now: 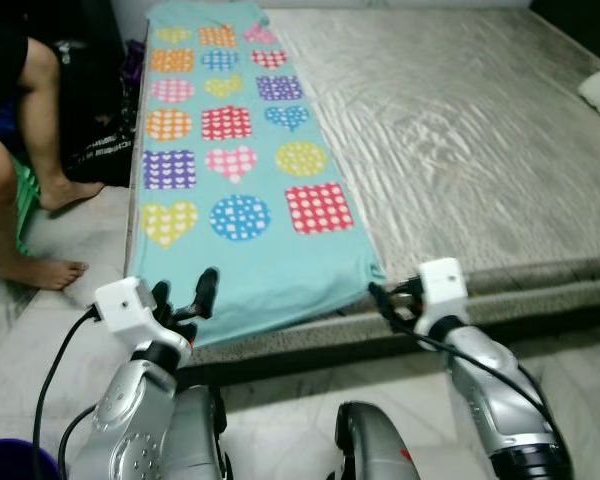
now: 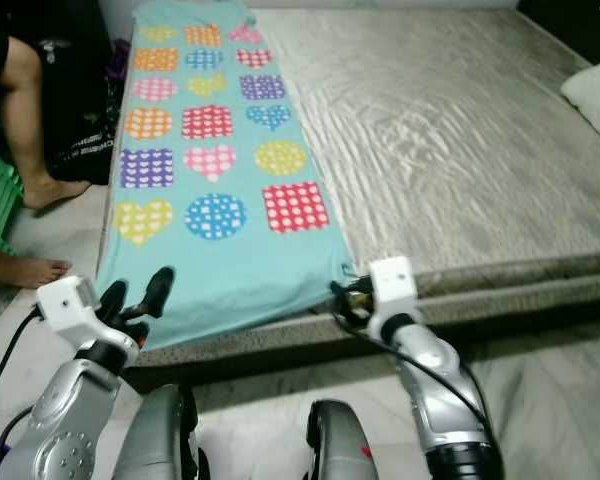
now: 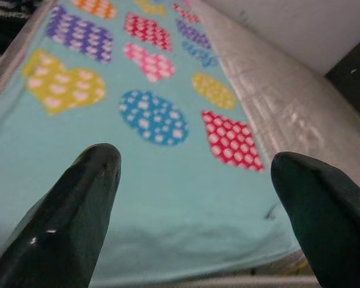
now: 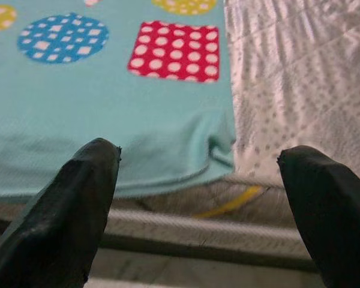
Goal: Clean up the room
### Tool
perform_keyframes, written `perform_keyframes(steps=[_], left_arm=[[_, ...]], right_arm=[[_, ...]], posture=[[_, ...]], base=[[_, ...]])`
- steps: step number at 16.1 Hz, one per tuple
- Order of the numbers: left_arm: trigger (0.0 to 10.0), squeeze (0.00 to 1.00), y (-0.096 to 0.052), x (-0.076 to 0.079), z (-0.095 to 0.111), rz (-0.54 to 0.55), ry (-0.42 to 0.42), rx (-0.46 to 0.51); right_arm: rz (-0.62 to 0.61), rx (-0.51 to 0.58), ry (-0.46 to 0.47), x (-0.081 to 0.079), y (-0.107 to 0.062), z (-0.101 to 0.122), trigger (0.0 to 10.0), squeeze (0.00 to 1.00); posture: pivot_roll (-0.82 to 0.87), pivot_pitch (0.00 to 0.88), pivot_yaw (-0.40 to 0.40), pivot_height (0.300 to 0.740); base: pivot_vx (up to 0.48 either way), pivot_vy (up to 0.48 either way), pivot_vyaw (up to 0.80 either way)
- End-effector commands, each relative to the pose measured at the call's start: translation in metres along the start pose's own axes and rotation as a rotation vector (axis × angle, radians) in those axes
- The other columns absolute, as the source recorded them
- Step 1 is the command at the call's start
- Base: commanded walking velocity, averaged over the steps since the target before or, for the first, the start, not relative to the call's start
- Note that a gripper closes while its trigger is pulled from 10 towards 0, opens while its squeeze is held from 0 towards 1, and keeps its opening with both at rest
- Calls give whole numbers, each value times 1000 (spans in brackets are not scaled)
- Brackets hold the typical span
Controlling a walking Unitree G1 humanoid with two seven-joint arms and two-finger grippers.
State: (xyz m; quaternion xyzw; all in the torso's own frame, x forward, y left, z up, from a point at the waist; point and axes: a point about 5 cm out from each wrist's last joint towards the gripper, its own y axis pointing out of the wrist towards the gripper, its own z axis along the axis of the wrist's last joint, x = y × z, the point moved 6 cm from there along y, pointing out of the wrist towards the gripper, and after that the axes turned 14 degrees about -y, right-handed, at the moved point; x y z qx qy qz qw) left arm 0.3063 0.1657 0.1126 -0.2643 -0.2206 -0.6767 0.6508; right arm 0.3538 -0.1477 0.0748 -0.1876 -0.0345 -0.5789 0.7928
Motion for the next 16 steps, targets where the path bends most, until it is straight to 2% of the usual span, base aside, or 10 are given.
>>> perform_keyframes(steps=[1,7,13,16], left_arm=[[10000,0,-2,-8,3,20,12,5],[10000,0,-1,-7,3,22,14,4],[10000,0,-1,-9,0,41,12,-8],[10000,0,0,-8,0,31,9,-7]], right_arm=[[16,21,0,-6,2,6,10000,0],[12,23,2,-5,3,7,10000,0],[12,26,3,-5,3,7,10000,0],[21,28,6,-7,3,7,10000,0]], posture=[[-39,164,-74,590],[-40,165,-75,590],[-39,166,-73,590],[-40,165,-72,566]], base=[[356,0,0],[335,0,0],[0,0,0],[0,0,0]])
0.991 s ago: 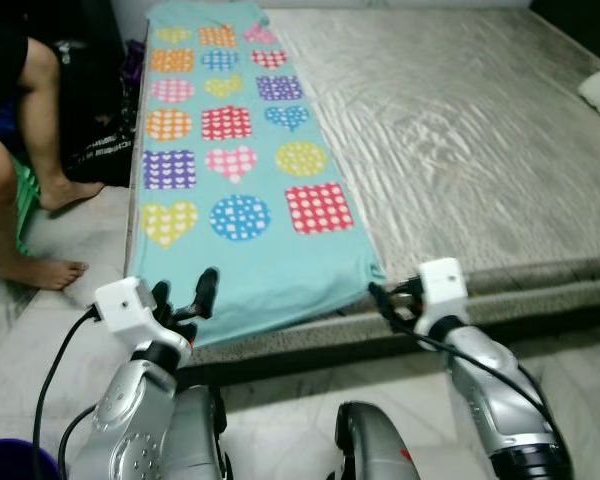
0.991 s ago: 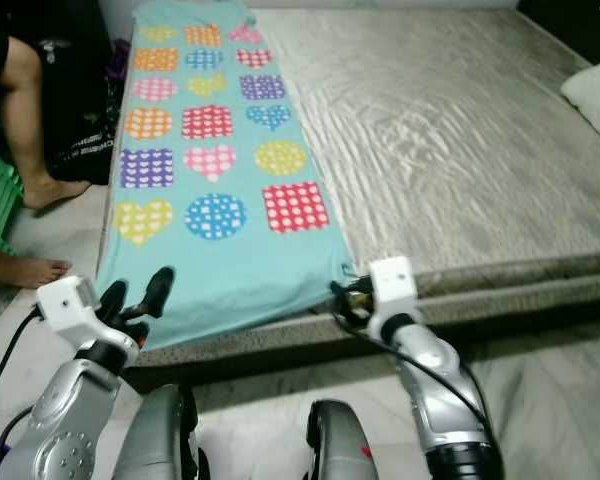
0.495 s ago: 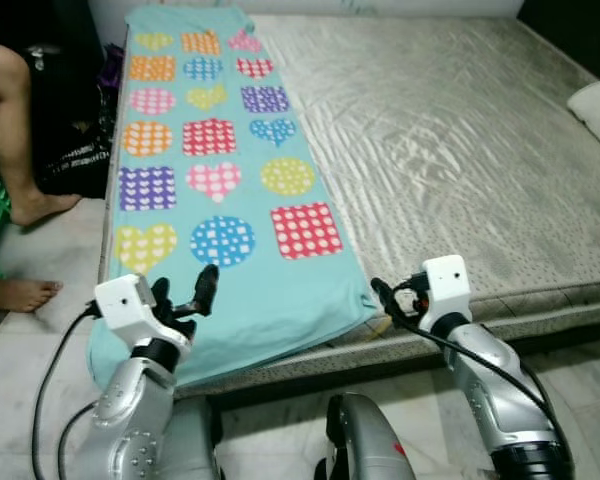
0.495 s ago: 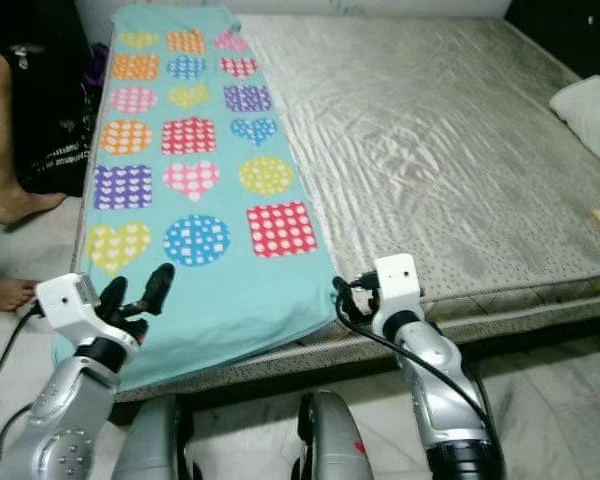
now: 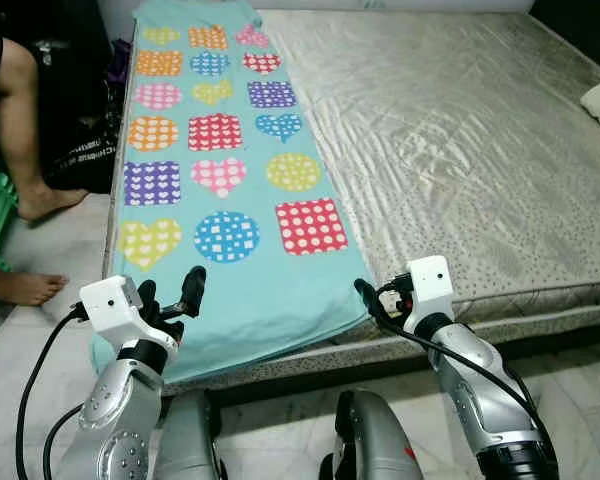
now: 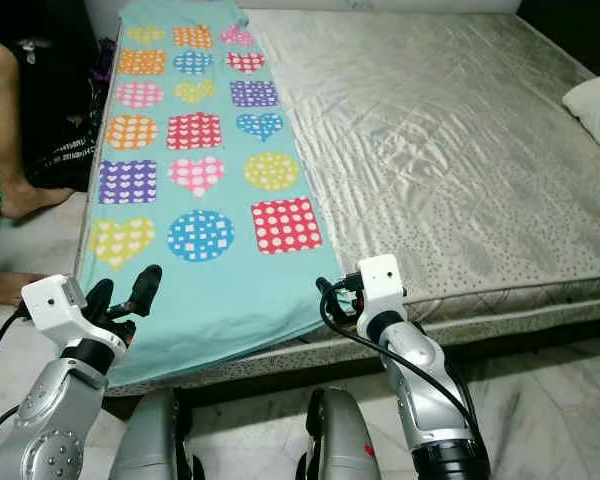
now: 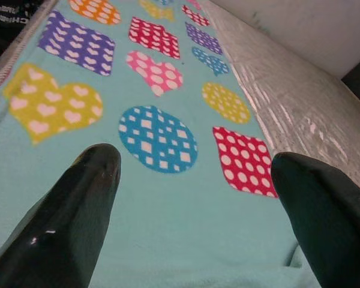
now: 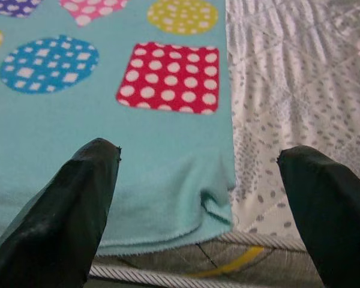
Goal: Clean up the room
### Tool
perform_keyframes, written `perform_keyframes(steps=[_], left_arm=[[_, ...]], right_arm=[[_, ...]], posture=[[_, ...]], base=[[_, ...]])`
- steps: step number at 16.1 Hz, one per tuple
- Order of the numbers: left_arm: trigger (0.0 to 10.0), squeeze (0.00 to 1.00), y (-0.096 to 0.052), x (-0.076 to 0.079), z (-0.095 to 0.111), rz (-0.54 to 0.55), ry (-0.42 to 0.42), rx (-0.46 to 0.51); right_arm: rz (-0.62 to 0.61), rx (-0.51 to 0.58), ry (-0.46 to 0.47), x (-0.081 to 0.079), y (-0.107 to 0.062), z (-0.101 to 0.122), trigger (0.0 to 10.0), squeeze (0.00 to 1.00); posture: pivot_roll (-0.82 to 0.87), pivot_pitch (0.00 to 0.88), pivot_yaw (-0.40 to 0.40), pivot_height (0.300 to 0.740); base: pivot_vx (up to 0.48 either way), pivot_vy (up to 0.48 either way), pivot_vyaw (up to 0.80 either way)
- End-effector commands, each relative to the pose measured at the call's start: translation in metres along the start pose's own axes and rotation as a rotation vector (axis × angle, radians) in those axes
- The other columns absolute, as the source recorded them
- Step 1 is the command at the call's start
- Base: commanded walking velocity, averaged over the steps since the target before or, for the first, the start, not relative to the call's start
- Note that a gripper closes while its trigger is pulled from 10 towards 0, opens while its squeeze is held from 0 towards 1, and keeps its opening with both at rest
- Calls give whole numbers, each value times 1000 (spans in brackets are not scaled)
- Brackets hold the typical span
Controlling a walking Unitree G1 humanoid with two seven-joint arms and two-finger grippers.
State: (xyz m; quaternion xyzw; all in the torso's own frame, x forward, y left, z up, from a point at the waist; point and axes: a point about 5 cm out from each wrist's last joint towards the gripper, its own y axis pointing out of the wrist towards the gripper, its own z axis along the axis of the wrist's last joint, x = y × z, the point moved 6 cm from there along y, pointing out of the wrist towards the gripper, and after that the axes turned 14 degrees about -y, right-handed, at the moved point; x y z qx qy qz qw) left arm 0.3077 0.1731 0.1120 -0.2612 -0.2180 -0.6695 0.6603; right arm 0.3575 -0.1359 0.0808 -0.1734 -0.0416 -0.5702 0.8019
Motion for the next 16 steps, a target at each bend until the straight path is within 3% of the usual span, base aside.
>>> perform_keyframes(steps=[1,3,9,16], left_arm=[[10000,0,-1,-1,-4,5,0,-15],[10000,0,-1,0,-3,-6,-6,-10],[10000,0,-1,0,-3,-4,-1,-14],[10000,0,-1,0,-5,-5,2,-23]], right_arm=[[1,-8,3,1,-2,-3,10000,0],[-1,-5,6,1,-2,-3,10000,0],[0,-7,11,1,-2,-3,10000,0],[7,-4,0,-1,-1,-3,10000,0]], posture=[[-41,165,-72,556],[-41,165,-72,556],[-42,169,-70,556],[-41,160,-67,556]], base=[[0,0,0],[0,0,0],[311,0,0],[0,0,0]])
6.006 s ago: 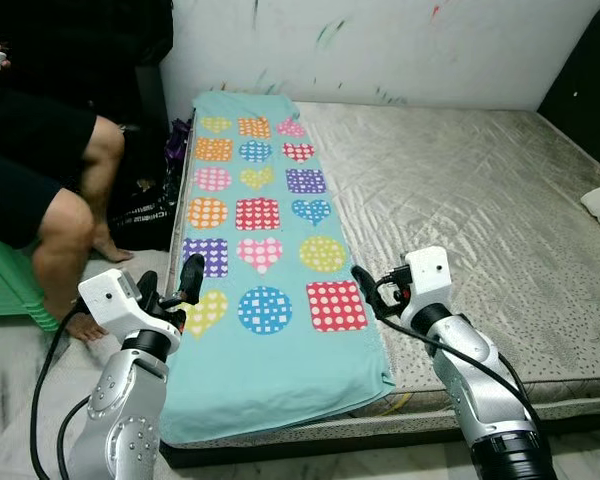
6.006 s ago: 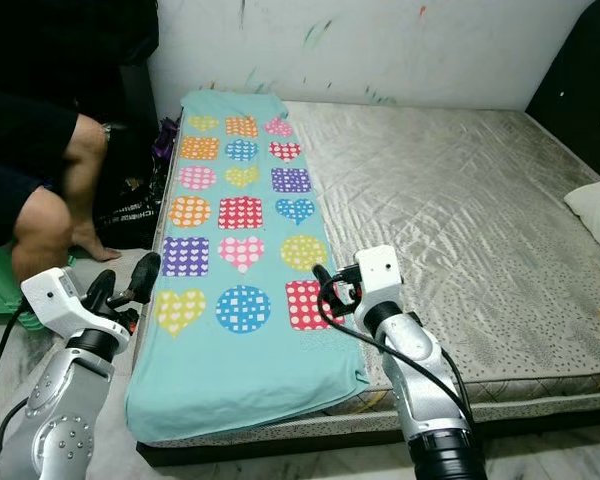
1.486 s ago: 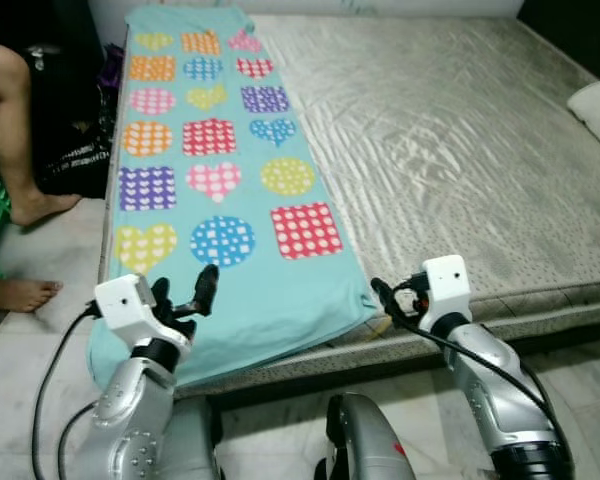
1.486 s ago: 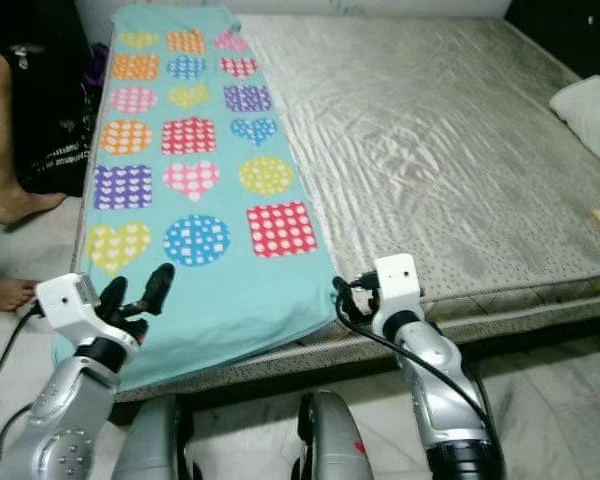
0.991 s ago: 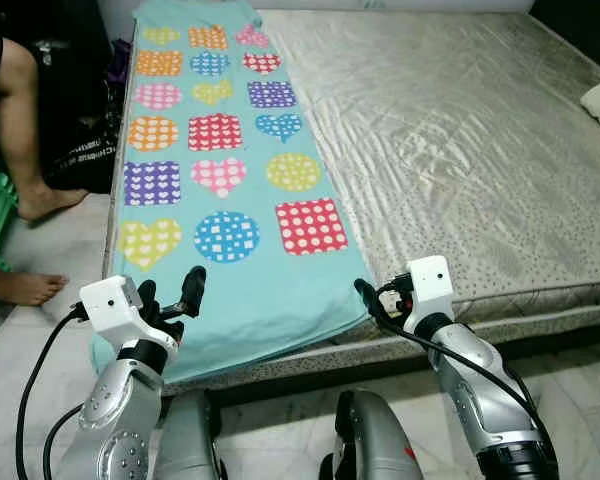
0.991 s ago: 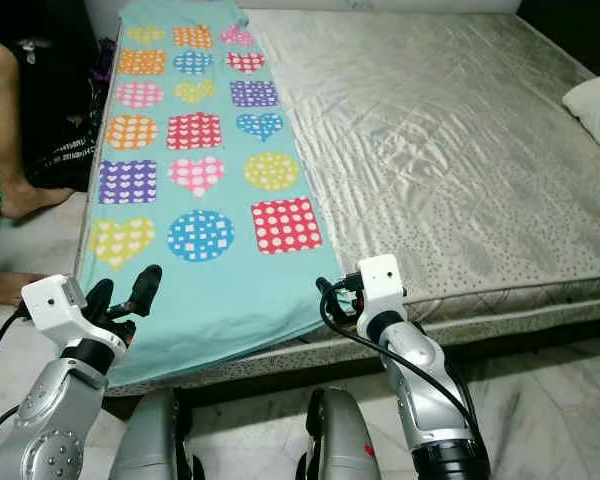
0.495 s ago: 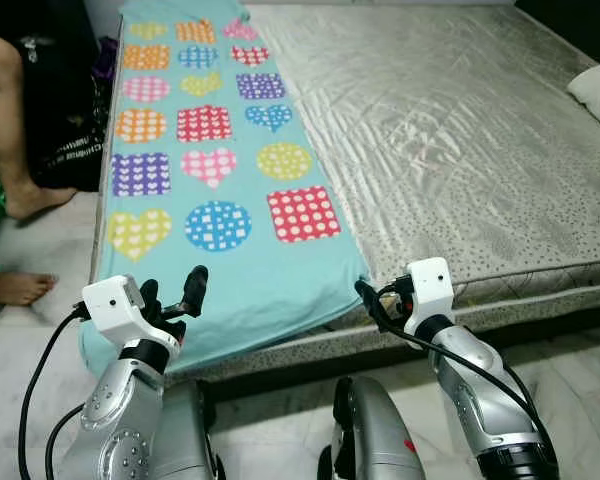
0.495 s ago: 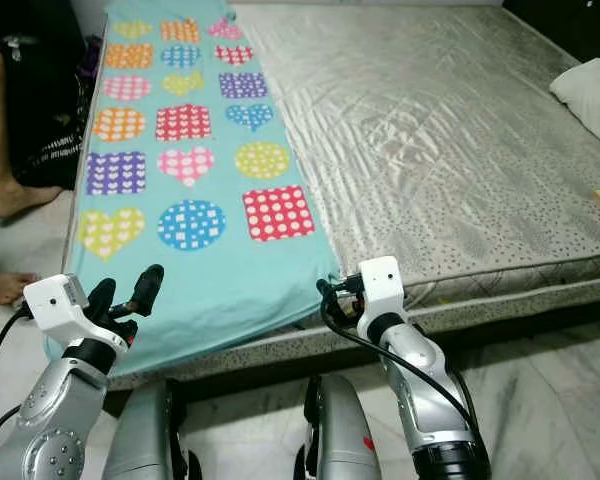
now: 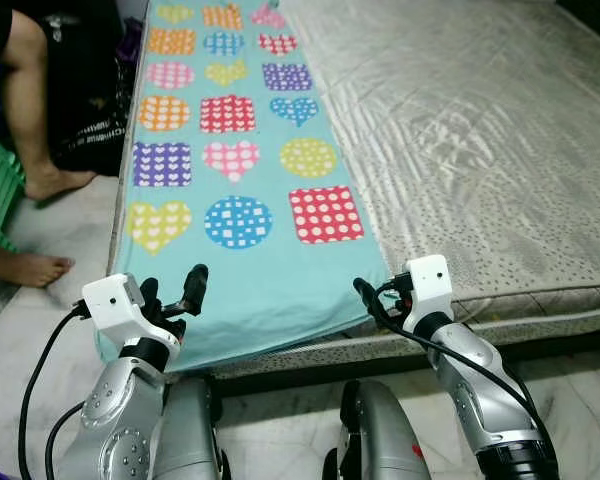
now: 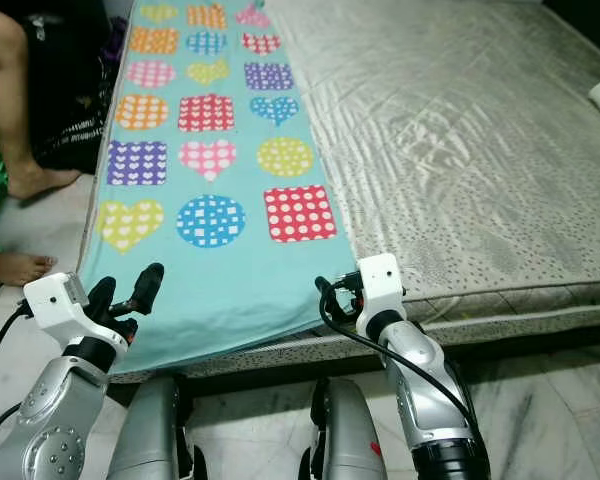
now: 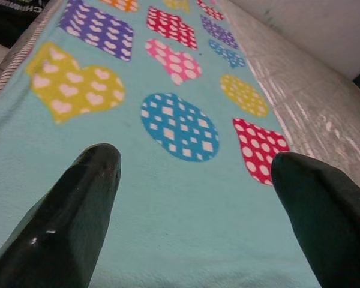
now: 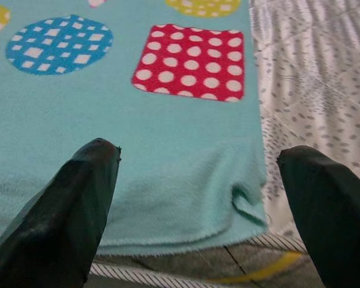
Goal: Clean up the room
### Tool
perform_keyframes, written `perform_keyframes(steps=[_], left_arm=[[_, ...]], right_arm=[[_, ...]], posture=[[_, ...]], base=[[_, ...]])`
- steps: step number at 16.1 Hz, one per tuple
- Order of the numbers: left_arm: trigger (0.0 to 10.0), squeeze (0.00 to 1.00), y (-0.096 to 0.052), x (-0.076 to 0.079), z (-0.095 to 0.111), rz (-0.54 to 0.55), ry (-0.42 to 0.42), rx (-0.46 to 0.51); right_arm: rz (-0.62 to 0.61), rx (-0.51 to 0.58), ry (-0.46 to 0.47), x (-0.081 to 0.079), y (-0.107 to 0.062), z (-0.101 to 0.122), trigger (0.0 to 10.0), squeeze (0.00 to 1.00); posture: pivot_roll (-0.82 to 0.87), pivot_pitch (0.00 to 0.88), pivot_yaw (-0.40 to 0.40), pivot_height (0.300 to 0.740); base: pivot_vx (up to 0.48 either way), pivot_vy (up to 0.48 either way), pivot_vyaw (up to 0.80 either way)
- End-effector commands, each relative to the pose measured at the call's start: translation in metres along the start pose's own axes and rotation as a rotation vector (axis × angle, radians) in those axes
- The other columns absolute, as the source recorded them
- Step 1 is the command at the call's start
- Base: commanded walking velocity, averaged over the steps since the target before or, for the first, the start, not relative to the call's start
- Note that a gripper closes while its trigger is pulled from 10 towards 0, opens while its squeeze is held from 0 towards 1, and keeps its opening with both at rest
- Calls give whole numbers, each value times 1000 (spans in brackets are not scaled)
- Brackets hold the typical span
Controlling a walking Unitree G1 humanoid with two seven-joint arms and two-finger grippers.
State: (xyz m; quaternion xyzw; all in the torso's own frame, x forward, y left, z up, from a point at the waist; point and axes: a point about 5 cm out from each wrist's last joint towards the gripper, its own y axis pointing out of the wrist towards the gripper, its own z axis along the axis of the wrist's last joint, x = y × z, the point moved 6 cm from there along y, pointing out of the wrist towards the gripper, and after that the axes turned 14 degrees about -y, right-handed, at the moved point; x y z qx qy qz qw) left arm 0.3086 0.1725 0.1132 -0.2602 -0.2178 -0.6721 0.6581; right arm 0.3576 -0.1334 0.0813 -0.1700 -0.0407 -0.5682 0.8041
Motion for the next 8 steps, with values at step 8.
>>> perform_keyframes(steps=[8], left_arm=[[10000,0,-2,1,-6,-8,2,-23]], right_arm=[[-2,-13,6,2,-2,-5,10000,0]], posture=[[-40,161,-67,556]], base=[[0,0,500]])
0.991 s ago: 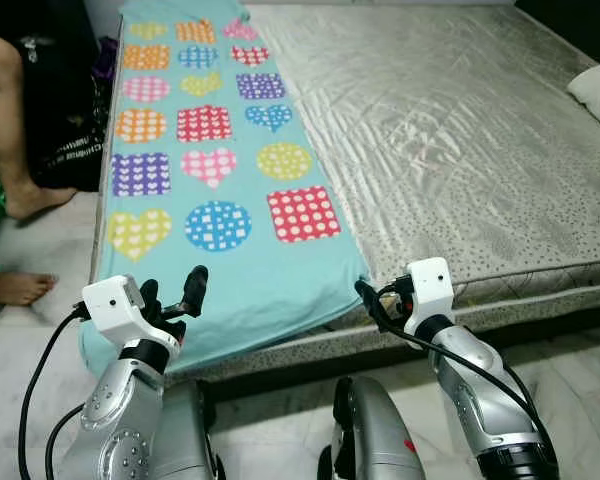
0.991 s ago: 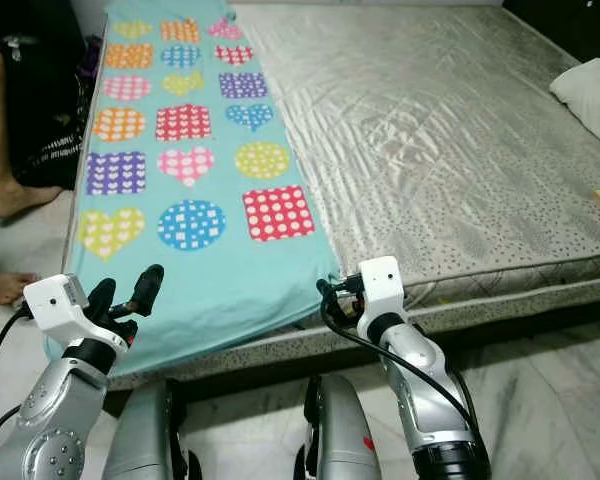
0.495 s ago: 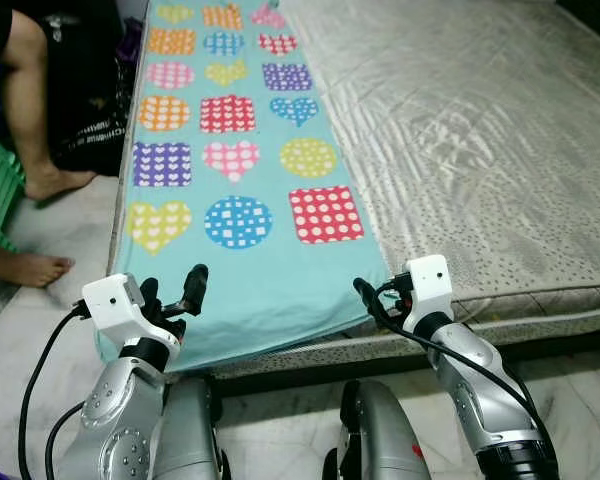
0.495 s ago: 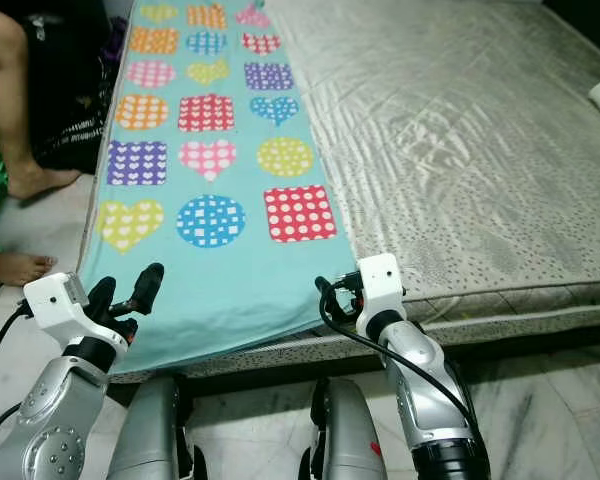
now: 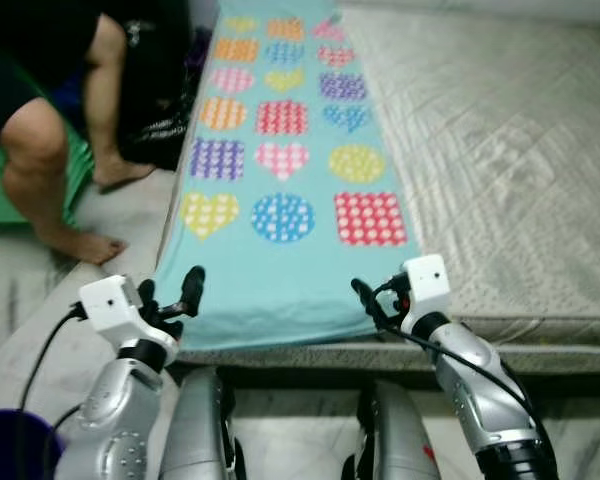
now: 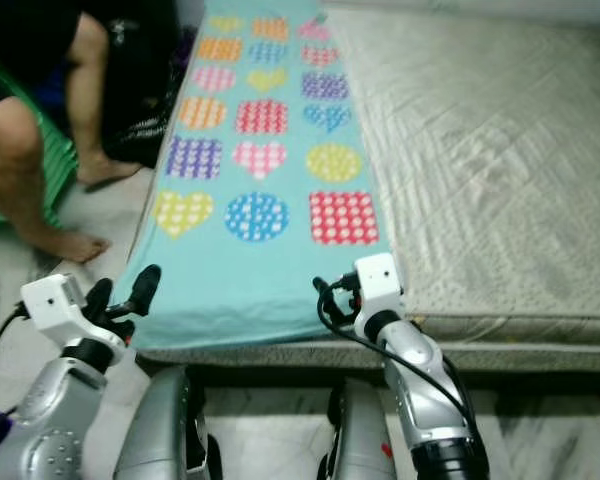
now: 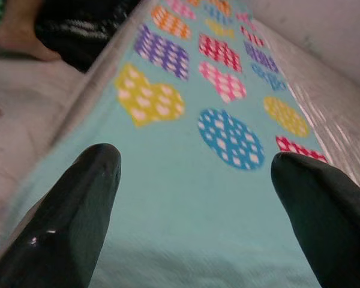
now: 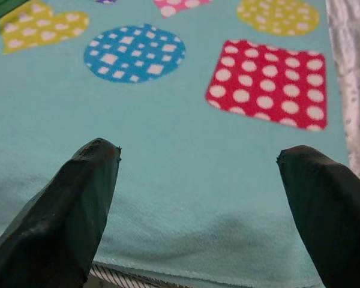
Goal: Clean up the room
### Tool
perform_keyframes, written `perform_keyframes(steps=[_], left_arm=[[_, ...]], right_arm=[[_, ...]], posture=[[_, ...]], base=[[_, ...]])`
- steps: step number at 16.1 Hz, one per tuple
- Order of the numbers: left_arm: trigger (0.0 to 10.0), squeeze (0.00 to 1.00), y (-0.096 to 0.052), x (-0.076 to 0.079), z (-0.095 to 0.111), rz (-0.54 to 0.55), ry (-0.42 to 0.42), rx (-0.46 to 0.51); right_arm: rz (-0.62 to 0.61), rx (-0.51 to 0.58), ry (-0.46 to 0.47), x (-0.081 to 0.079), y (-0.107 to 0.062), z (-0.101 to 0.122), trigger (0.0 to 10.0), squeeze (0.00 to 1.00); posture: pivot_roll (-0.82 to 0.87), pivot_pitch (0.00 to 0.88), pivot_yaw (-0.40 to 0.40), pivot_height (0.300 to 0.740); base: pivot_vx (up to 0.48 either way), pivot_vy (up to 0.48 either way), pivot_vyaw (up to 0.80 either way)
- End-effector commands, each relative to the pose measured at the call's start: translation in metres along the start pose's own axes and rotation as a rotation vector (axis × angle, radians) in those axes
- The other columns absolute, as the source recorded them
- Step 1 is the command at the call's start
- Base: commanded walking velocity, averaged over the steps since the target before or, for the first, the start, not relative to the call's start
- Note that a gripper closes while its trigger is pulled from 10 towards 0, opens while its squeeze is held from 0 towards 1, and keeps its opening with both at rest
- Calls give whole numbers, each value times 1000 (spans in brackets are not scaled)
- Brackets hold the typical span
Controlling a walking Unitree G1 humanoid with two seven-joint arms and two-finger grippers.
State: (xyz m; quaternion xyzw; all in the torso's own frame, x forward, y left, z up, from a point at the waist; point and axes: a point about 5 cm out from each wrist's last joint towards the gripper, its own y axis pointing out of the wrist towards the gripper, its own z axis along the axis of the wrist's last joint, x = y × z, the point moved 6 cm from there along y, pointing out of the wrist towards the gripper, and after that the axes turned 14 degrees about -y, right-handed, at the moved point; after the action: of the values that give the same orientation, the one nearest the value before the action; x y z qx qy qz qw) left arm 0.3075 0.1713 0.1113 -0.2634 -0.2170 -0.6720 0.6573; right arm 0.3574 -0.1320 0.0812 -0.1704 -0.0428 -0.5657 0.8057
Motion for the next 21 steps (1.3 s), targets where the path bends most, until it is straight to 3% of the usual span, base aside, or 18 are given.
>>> perform_keyframes(steps=[1,10,13,17,21], left_arm=[[10000,0,-1,1,-4,-7,5,-18],[10000,0,0,0,-4,-1,8,-21],[10000,0,0,-2,-6,13,1,-27],[10000,0,0,4,-6,9,-1,-30],[10000,0,-9,15,-8,-6,-13,-52]], right_arm=[[-10,-16,12,3,-3,-6,10000,0],[-22,-24,7,7,0,-3,10000,0],[-38,-17,14,11,11,10,10000,0],[-71,-44,18,14,22,8,10000,0],[-158,-95,19,23,40,8,10000,0]], posture=[[-40,161,-67,556],[-39,169,-68,556],[-34,182,-69,556],[-8,228,-75,556],[23,284,-78,556]], base=[[0,0,0],[0,0,0],[0,0,0],[0,0,0],[0,0,0]])
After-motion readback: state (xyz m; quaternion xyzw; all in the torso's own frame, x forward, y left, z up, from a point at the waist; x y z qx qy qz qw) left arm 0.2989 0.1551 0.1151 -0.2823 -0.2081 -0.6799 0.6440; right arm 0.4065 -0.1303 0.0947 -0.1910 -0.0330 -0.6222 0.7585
